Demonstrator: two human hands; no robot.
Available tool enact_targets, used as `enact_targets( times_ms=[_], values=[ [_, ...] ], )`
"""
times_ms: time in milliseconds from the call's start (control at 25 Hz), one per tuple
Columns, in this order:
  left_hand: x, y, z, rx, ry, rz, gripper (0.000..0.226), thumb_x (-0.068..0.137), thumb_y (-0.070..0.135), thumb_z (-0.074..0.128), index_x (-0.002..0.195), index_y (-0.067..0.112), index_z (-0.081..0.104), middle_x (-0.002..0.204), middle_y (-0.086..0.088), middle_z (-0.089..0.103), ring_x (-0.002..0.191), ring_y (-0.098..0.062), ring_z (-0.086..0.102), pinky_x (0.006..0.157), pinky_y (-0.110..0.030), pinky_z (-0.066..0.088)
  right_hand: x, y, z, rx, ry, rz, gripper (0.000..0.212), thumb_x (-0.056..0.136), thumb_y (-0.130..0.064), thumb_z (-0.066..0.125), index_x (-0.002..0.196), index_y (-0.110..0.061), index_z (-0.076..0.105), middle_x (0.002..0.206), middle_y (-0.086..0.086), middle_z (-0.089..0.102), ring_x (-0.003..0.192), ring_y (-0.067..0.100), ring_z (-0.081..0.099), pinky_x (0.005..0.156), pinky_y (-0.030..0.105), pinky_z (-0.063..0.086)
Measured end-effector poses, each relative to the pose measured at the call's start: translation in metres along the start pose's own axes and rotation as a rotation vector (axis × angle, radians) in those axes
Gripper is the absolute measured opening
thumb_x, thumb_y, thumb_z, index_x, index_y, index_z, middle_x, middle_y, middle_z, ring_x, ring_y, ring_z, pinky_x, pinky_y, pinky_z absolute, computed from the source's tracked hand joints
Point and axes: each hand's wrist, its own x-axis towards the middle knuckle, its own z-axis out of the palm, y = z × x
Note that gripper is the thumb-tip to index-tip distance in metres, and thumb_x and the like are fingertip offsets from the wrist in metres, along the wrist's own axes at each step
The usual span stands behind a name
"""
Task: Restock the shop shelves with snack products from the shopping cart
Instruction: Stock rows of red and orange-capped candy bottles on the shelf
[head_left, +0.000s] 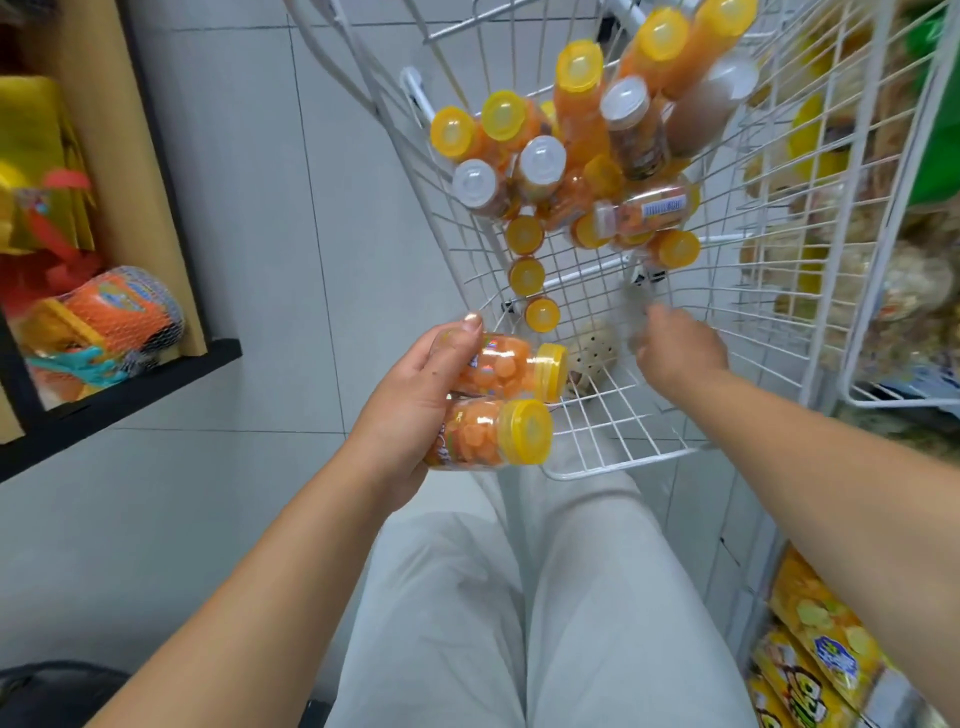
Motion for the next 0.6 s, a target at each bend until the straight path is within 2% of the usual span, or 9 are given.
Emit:
enact_targets(
  times_ms=[120,240,320,440,600],
  values=[
    [-0.001,0.000,-0.009,-0.048,0.018,-0.025,0.043,0.076,0.059,0.057,0.105,0.029,0.066,0.090,0.004,0.073,0.070,-0.014,0.071,0.051,-0.031,0.053,-0.020,-0.044,0.006,0.093,0.031,-0.223,0.057,0.091,-0.018,0.055,0.143,-0.026,0.030,0.108,0.010,0.057,0.080,0.033,0.057,0.057,0.031,0.034],
    [-0.002,-0.002,-0.016,-0.083,0.034,-0.012,0.046,0.073,0.058,0.057,0.106,0.027,0.066,0.089,0.003,0.073,0.067,-0.013,0.070,0.048,-0.030,0.053,-0.019,-0.081,0.016,-0.082,0.093,-0.373,0.068,0.092,-0.011,0.050,0.147,-0.037,0.020,0.123,0.014,0.046,0.075,0.035,0.062,0.055,0.032,0.033],
    [-0.001,-0.005,-0.022,-0.110,0.038,-0.008,0.046,0.074,0.058,0.058,0.107,0.027,0.066,0.091,0.002,0.073,0.067,-0.013,0.070,0.048,-0.028,0.052,-0.013,-0.092,0.019,-0.165,0.105,-0.376,0.063,0.093,-0.008,0.047,0.146,-0.035,0.026,0.130,0.016,0.040,0.076,0.036,0.064,0.057,0.034,0.035],
    [0.000,-0.011,-0.033,-0.138,0.046,-0.038,0.050,0.074,0.060,0.057,0.111,0.026,0.067,0.097,-0.002,0.073,0.070,-0.015,0.070,0.050,-0.029,0.053,-0.011,-0.099,0.021,-0.132,0.093,-0.314,0.049,0.094,-0.009,0.046,0.137,-0.030,0.039,0.130,0.016,0.040,0.078,0.038,0.064,0.060,0.036,0.037],
    [-0.007,-0.011,-0.033,-0.143,-0.013,-0.051,0.065,0.074,0.061,0.059,0.123,0.018,0.066,0.110,-0.011,0.073,0.076,-0.019,0.071,0.054,-0.030,0.055,-0.048,-0.076,-0.006,0.262,0.128,-0.196,0.033,0.096,-0.026,0.049,0.126,-0.037,0.047,0.125,0.004,0.047,0.087,0.034,0.060,0.066,0.034,0.039]
  ],
)
